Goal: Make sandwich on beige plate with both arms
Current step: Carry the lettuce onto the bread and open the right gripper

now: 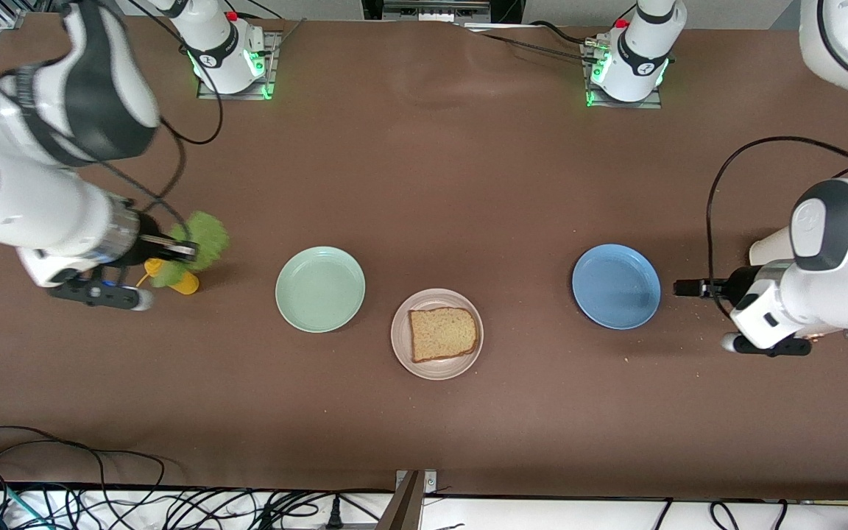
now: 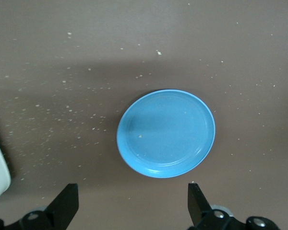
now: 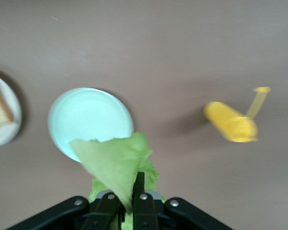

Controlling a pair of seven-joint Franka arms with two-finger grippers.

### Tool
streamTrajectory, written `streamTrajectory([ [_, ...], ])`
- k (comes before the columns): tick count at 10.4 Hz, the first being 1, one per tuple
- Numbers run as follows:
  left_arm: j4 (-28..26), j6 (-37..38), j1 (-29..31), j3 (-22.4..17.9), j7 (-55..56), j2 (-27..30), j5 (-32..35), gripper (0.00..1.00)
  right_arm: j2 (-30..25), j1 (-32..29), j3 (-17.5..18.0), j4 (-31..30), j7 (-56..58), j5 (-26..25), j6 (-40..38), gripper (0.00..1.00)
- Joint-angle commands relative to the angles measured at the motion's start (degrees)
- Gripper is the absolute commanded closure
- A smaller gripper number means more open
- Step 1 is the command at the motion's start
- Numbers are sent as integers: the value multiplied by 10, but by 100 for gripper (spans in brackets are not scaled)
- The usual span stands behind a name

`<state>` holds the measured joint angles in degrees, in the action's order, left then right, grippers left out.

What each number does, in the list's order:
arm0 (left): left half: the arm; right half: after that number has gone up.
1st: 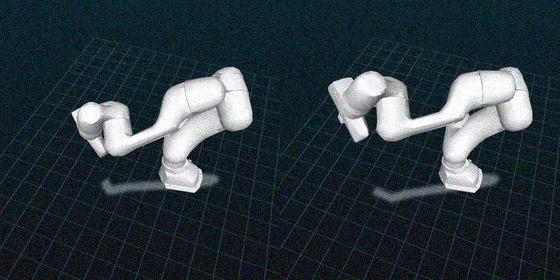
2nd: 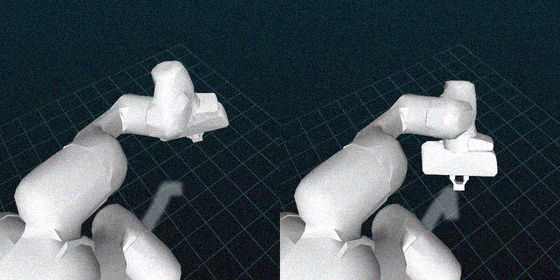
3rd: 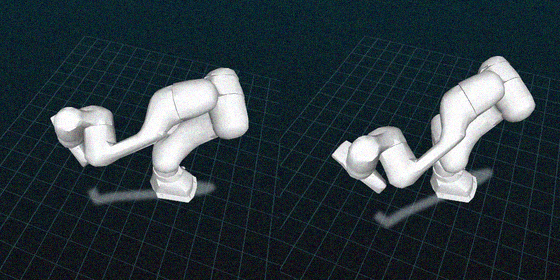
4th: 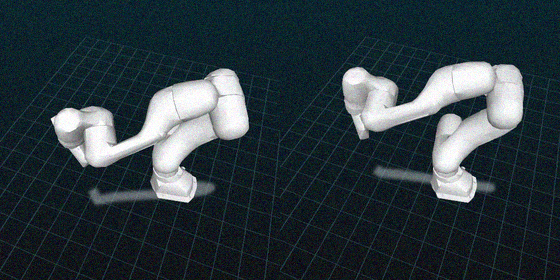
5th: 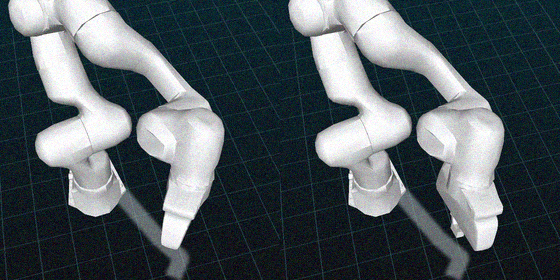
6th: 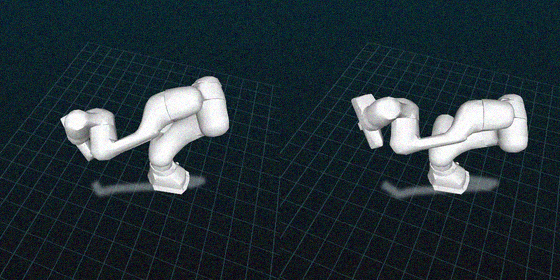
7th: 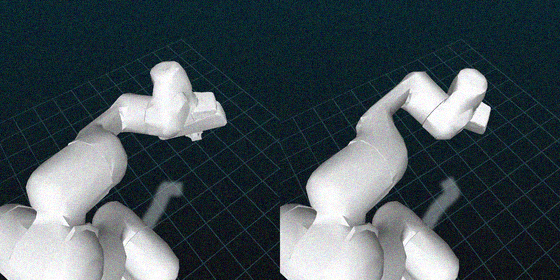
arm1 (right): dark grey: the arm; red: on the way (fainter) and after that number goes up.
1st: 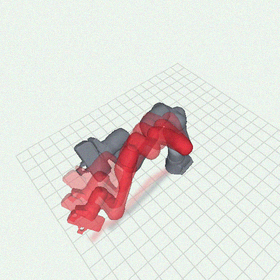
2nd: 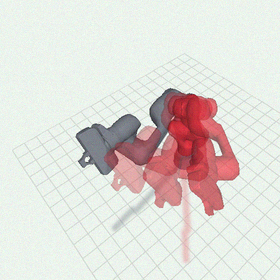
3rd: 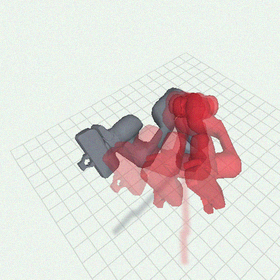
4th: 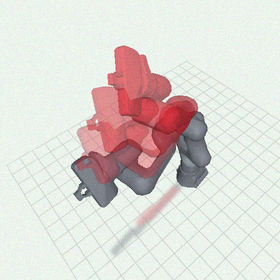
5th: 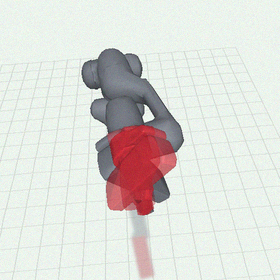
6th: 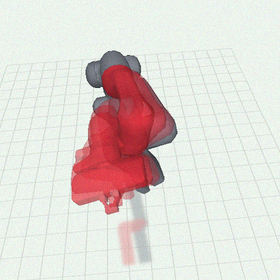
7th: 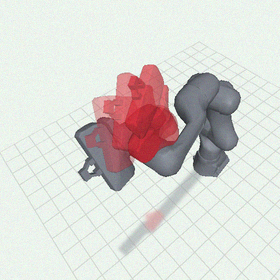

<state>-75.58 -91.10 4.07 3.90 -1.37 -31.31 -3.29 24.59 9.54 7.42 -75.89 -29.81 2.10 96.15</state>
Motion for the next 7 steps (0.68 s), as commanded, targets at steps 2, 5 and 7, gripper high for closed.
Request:
streamTrajectory([
  [2, -4, 50, 15, 4, 4, 48, 30, 0, 75, 78, -3, 25, -279, 81, 162, 100],
  [5, -4, 80, 20, -5, 5, 77, 40, 0, 134, 127, -2, 25, -518, 168, 338, 100],
  [7, -15, 83, 24, -4, 5, 109, 43, 0, 184, 159, 1, 32, -592, 219, 448, 100],
])
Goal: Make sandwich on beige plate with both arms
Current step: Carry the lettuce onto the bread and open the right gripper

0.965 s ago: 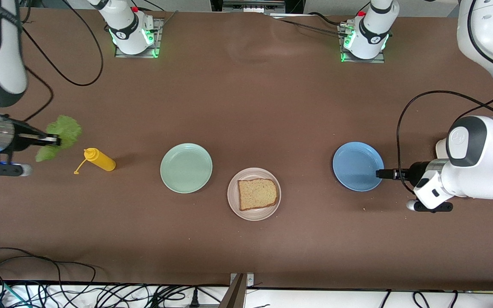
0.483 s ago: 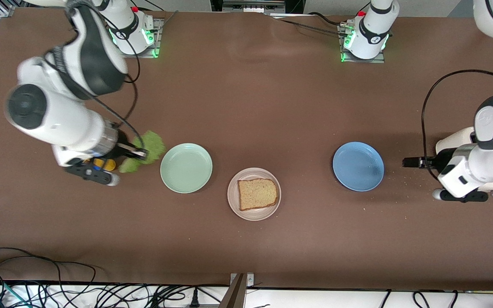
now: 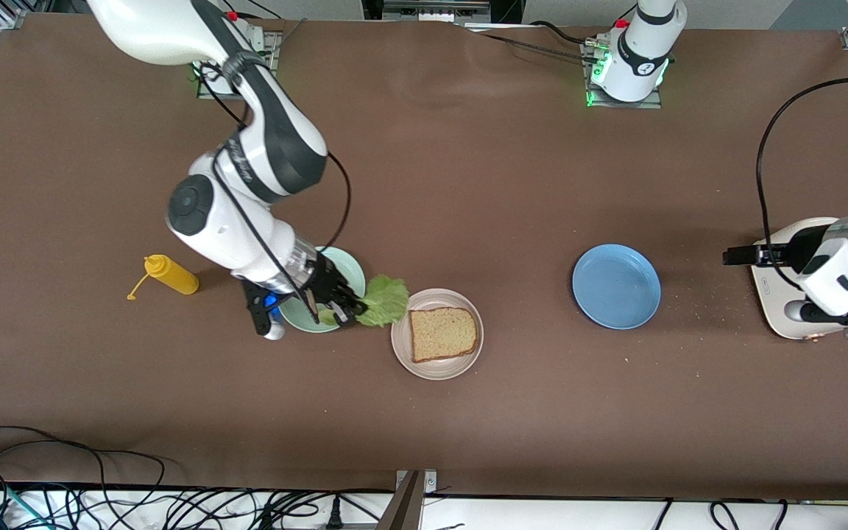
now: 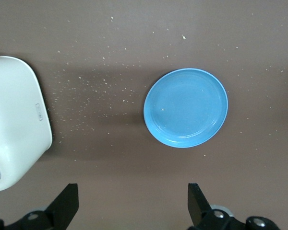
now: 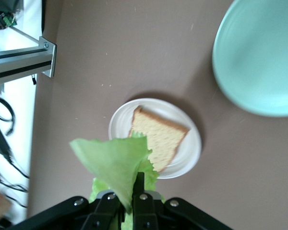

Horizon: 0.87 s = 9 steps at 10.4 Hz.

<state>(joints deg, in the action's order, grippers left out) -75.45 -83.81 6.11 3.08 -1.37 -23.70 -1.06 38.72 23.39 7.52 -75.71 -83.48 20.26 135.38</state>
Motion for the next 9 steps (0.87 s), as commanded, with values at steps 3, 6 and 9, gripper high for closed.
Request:
streamTrajectory([
  [3, -51, 9, 7, 4, 18, 79, 20, 0, 140, 64, 5, 96, -120, 89, 162, 100],
  [6, -123, -35, 7, 3, 22, 137, 19, 0, 158, 64, 4, 88, -123, 124, 155, 100],
  [9, -143, -72, 1, 3, 22, 153, 20, 0, 188, 65, 5, 94, -120, 184, 160, 100],
])
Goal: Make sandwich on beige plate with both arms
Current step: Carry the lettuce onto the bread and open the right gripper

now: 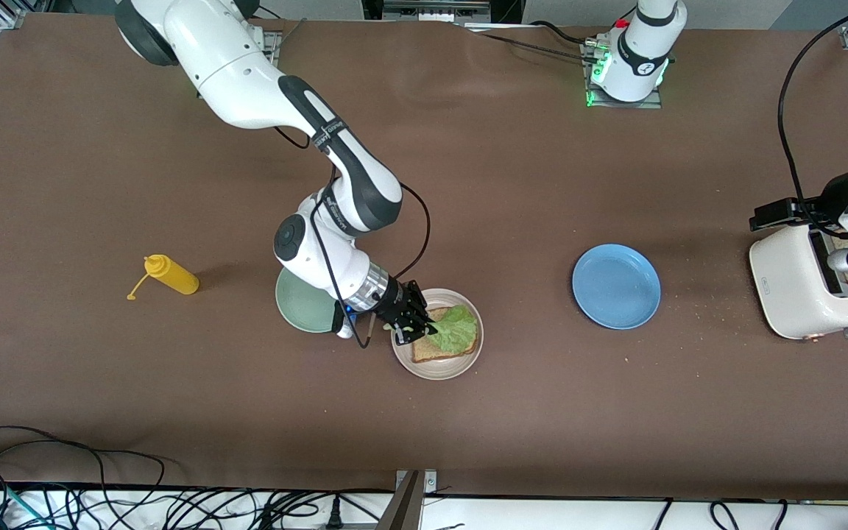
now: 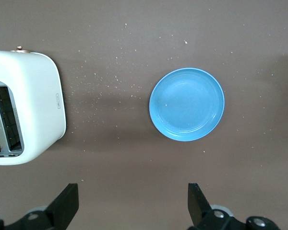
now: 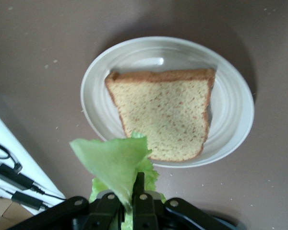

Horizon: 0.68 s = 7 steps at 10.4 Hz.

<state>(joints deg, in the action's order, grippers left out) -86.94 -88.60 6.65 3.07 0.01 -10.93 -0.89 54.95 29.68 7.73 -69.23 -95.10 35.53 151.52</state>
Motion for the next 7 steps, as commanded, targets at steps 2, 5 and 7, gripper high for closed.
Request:
streamTrajectory([
  [2, -29, -39, -8, 3, 9, 40, 19, 0, 37, 3, 4, 30, -2, 35, -2, 100],
  [5, -22, -45, 0, 4, 10, 34, 18, 0, 51, -2, 19, 30, -2, 36, -1, 100],
  [7, -7, -38, 12, 4, 8, 18, 18, 0, 52, -2, 19, 31, -3, 36, -1, 87],
])
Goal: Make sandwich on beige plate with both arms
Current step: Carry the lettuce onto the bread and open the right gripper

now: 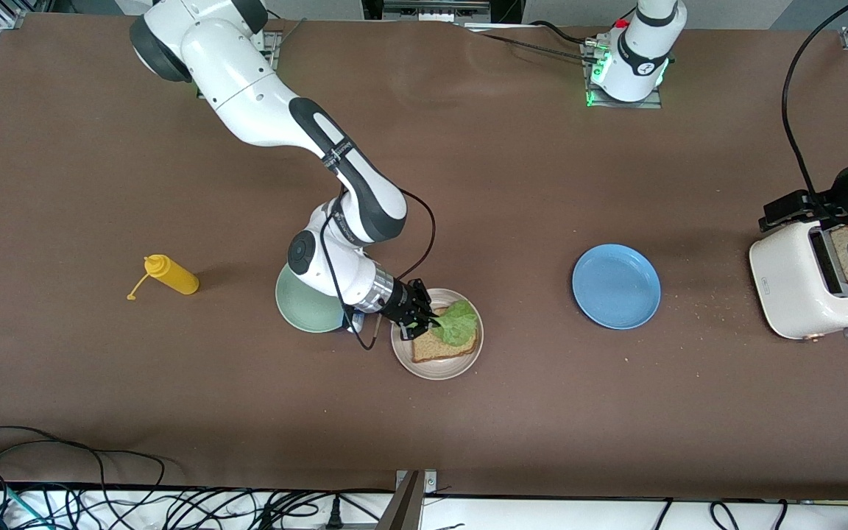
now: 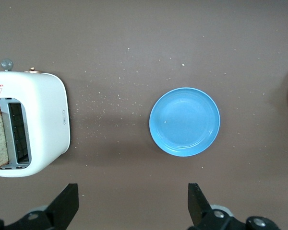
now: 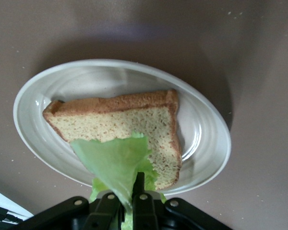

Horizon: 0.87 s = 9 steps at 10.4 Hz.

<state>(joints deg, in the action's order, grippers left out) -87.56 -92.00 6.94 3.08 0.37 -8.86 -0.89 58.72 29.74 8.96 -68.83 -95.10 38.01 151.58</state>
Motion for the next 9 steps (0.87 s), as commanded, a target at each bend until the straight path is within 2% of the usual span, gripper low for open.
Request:
streamTrajectory([
  [1, -1, -3, 10, 4, 2, -3, 18, 0, 14, -4, 7, 30, -5, 11, -2, 74],
  [2, -1, -2, 7, 4, 2, -4, 19, 0, 13, -5, 6, 33, -7, 10, -7, 51],
  [3, -1, -2, 4, 5, 2, -4, 18, 0, 13, -5, 6, 35, -8, 10, -8, 34],
  [5, -1, -2, 3, 5, 2, -4, 19, 0, 11, -8, 4, 52, -15, 9, -31, 22],
  [7, -1, -2, 4, 5, 2, -5, 19, 0, 7, -14, -1, 69, -23, 4, -77, 0],
  [9, -1, -2, 2, 6, 3, -8, 19, 0, -13, -20, -25, 70, -21, -15, -149, 0],
])
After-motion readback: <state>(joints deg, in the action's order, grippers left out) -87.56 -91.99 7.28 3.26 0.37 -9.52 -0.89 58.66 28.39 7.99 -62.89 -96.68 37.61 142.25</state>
